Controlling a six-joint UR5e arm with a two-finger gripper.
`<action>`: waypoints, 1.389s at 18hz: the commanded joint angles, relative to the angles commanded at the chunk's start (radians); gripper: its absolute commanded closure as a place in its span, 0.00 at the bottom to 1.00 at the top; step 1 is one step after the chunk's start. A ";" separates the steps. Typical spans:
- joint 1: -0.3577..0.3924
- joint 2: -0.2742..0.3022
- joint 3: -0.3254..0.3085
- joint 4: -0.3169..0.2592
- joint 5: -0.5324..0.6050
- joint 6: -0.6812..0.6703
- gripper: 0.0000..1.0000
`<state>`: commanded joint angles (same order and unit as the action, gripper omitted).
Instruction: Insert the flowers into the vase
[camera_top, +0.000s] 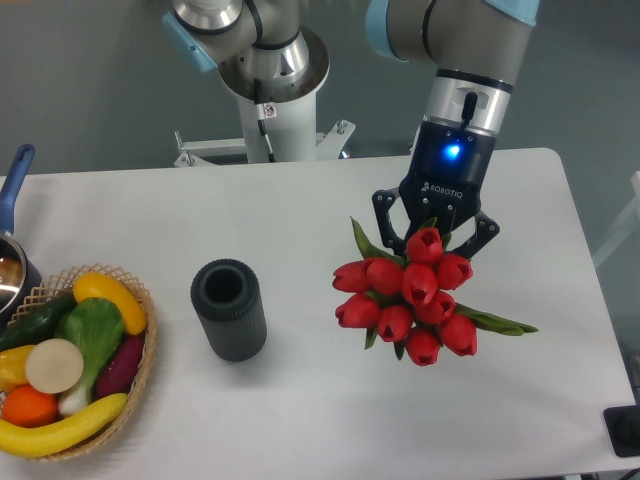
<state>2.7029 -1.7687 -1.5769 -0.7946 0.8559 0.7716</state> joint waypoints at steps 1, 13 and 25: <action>-0.002 0.000 -0.003 0.000 0.000 -0.002 0.71; -0.011 -0.008 0.023 0.005 -0.003 -0.018 0.71; -0.063 -0.061 -0.066 0.114 -0.532 0.173 0.70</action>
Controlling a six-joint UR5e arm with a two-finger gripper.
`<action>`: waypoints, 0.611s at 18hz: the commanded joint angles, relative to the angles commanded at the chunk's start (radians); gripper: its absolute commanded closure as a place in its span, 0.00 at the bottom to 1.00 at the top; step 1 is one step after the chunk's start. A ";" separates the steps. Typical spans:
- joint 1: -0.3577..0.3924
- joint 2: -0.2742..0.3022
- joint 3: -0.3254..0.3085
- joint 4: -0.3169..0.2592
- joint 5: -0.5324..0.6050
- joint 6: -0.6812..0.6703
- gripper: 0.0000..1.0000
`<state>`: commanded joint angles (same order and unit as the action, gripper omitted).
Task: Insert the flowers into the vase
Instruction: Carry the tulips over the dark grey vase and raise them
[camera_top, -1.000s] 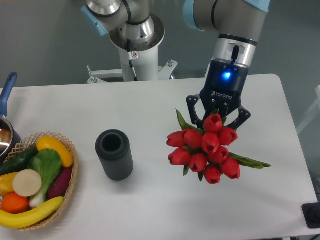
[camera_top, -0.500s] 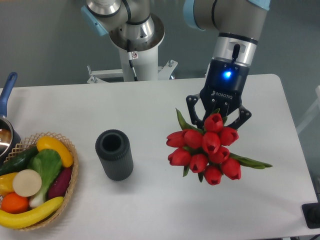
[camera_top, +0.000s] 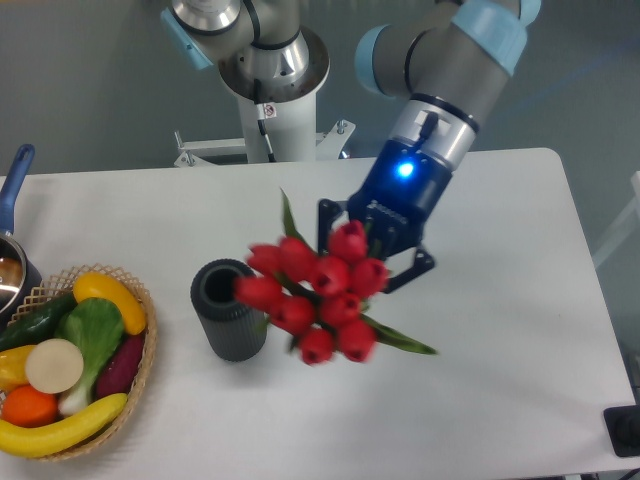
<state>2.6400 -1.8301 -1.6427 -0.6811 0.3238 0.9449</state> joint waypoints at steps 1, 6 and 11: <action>-0.003 0.006 -0.014 0.002 -0.005 0.002 0.70; -0.075 0.040 -0.061 0.002 -0.064 0.014 0.70; -0.097 0.135 -0.150 0.000 -0.120 0.028 0.70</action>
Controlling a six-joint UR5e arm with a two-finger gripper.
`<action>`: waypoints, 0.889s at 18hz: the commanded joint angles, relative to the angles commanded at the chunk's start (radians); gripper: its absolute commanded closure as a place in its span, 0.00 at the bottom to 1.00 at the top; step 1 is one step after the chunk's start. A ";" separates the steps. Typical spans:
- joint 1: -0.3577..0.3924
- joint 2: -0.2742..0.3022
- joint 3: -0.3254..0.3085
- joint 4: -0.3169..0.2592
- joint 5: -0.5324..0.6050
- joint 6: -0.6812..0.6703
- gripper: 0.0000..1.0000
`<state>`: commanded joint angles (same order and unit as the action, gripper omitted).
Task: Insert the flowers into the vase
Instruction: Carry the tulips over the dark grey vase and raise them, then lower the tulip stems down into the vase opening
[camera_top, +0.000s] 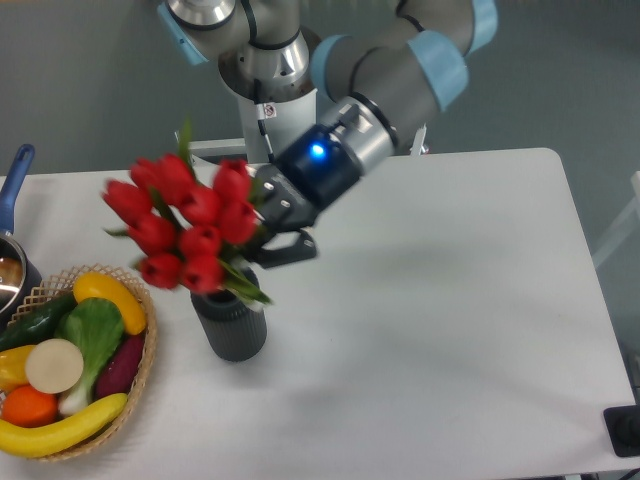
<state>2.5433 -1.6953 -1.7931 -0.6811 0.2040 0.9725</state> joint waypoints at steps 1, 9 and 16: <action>-0.005 0.021 -0.028 0.002 0.000 0.000 0.70; -0.012 0.005 -0.069 -0.005 0.009 0.057 0.70; -0.011 -0.032 -0.118 -0.005 0.011 0.120 0.70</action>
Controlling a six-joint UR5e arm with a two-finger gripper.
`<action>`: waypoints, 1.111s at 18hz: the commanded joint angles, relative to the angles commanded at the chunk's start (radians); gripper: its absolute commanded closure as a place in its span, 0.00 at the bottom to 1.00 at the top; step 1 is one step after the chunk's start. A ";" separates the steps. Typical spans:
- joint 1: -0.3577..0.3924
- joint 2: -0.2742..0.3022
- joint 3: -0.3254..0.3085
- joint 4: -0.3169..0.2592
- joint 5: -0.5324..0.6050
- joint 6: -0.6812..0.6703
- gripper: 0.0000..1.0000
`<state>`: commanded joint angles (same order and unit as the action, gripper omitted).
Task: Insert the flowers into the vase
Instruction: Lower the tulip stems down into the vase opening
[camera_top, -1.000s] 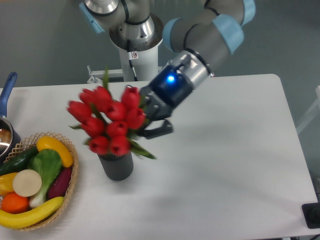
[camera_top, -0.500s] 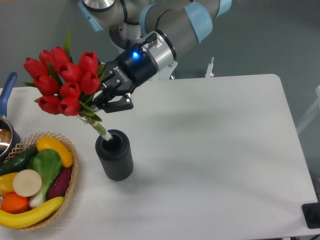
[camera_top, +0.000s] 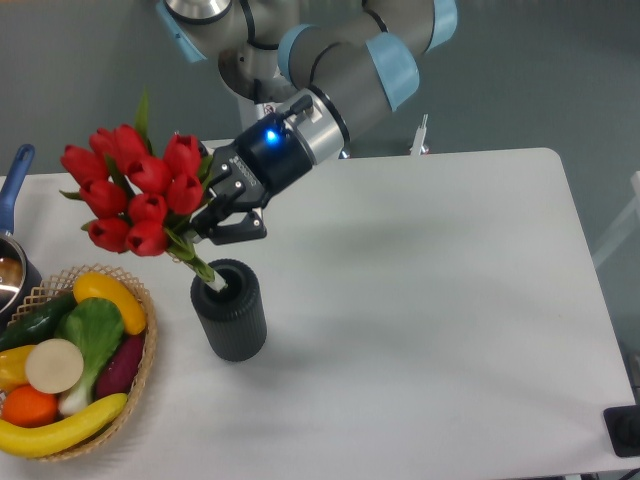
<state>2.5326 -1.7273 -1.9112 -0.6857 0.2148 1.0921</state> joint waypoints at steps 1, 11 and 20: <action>0.000 0.000 -0.008 0.000 0.000 0.005 0.70; 0.015 -0.034 -0.043 -0.003 0.002 0.003 0.70; 0.043 -0.071 -0.065 -0.002 0.002 0.005 0.69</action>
<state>2.5756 -1.7978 -1.9758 -0.6872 0.2163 1.0968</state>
